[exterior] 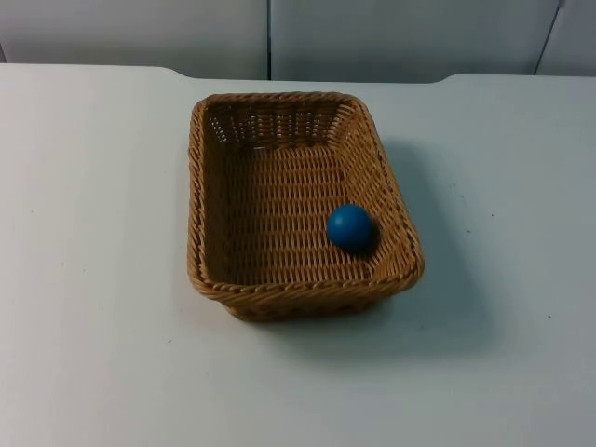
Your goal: Pick up the basket with the left hand and place the ball into the basket with the right hand.
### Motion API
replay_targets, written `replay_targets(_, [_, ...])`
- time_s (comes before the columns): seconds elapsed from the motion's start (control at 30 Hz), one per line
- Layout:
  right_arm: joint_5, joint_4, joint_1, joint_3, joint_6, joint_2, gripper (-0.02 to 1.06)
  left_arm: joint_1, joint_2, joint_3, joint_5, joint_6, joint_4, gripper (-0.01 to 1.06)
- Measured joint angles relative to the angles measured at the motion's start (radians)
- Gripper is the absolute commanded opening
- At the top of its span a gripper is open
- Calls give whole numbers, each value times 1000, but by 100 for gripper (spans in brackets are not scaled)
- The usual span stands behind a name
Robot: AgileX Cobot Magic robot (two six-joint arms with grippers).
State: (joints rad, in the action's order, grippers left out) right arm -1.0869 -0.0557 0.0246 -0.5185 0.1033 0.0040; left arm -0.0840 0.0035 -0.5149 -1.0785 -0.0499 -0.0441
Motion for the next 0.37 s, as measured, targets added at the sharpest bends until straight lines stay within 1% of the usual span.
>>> replay_targets(0.13, [0,0,0,0,0,0,100,7,0,0,0,0,0,105])
replay_targets(0.2, [0,0,0,0,0,0,100,47,0,0,0,0,0,105])
replay_targets(0.23, [0,0,0,0,0,0,100,47,0,0,0,0,0,105])
replay_targets(0.3, [0,0,0,0,0,0,100,80,0,0,0,0,-1,105])
replay_targets(0.37, [0,0,0,0,0,0,100,83,0,0,0,0,-1,105])
